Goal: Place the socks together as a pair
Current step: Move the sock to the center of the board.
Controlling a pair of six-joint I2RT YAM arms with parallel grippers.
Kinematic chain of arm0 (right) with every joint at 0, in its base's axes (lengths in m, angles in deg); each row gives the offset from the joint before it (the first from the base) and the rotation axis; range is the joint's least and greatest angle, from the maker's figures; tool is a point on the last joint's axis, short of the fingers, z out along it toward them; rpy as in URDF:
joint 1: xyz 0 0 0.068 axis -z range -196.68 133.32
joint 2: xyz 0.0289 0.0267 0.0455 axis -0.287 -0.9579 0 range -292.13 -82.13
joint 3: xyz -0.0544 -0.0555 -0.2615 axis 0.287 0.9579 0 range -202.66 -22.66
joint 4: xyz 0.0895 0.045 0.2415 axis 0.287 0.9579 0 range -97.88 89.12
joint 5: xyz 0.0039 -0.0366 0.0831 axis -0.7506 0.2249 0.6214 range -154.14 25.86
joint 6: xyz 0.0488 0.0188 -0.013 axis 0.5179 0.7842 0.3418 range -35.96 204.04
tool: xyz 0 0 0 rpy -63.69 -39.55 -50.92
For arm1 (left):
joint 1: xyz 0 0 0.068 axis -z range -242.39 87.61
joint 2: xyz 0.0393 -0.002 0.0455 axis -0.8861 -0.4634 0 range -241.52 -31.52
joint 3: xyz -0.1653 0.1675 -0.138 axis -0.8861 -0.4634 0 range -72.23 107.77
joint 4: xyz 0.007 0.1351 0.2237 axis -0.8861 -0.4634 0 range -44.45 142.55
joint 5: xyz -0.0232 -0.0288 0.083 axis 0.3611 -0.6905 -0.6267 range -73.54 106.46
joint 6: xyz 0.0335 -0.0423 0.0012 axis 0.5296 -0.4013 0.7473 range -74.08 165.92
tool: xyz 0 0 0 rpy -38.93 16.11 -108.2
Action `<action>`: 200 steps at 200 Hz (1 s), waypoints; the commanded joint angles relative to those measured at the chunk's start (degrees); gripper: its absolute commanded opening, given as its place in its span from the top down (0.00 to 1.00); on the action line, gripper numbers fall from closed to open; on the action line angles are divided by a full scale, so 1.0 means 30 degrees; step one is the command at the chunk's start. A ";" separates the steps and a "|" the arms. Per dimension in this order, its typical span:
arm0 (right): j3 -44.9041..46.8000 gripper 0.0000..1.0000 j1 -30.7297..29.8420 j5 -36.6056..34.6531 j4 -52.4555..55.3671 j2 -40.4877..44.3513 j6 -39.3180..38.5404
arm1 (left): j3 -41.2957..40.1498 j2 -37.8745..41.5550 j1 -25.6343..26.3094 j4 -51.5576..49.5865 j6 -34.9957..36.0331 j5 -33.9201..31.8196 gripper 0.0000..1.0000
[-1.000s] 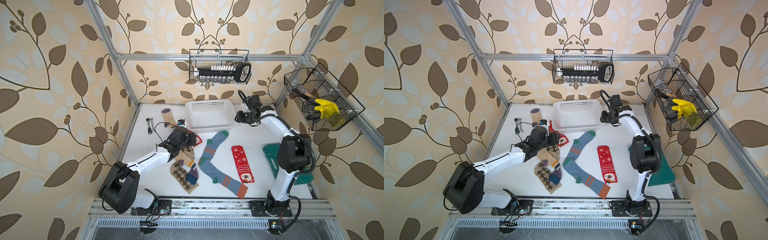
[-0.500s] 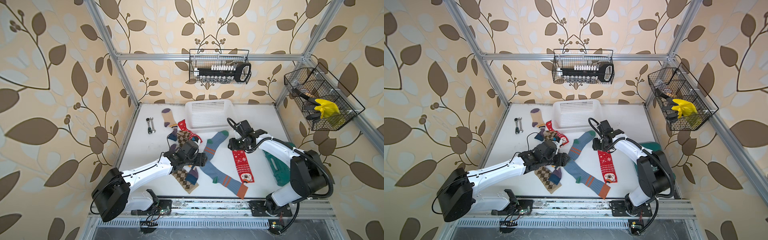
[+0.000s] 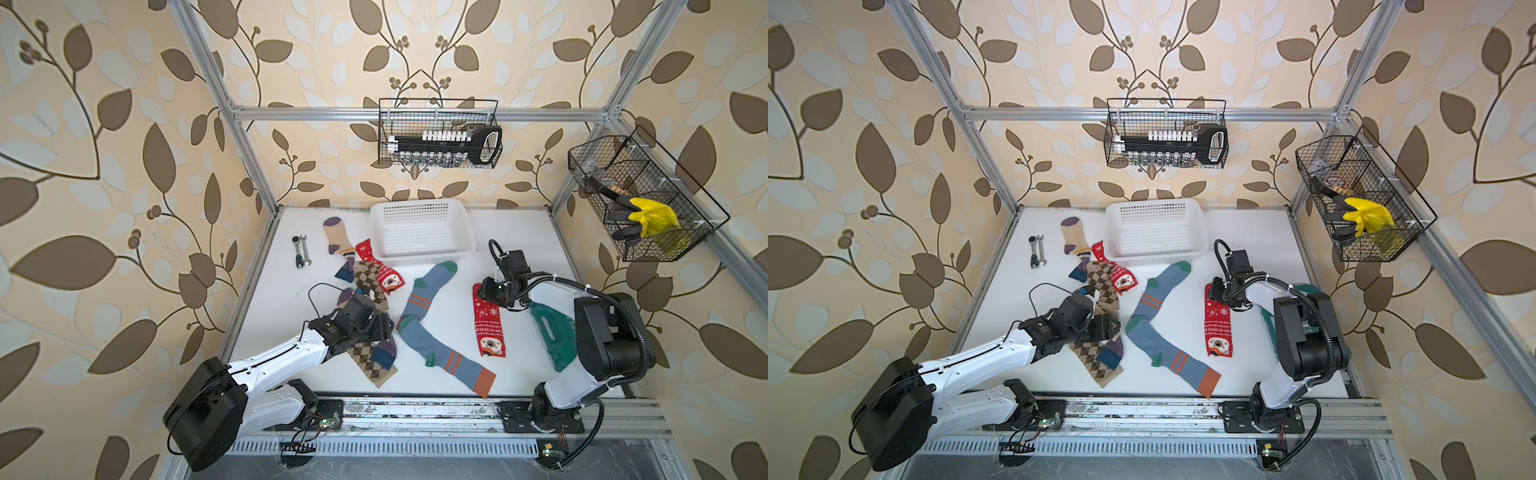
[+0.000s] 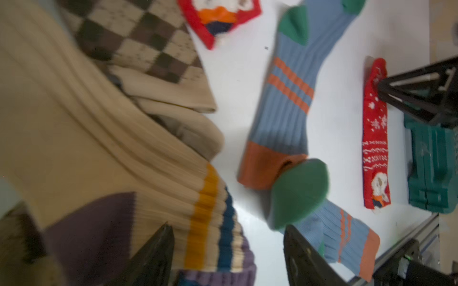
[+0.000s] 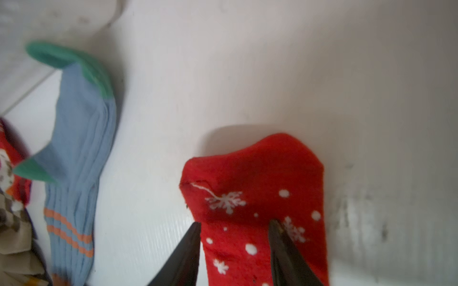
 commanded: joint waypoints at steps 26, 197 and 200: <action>-0.1599 0.55 0.2500 -0.0012 0.0234 -0.1375 -0.0097 | -0.0185 -0.1055 -0.4810 0.1275 0.0217 0.2971 0.29; 0.2009 0.41 -0.7504 -0.1455 0.5585 0.7878 0.0455 | 0.4772 -0.1411 0.1039 -0.2982 0.2677 0.0975 0.17; 0.2086 0.41 -0.7596 -0.1480 0.5666 0.7879 0.0480 | 0.4749 -0.1604 0.1075 -0.2848 0.2722 0.1068 0.17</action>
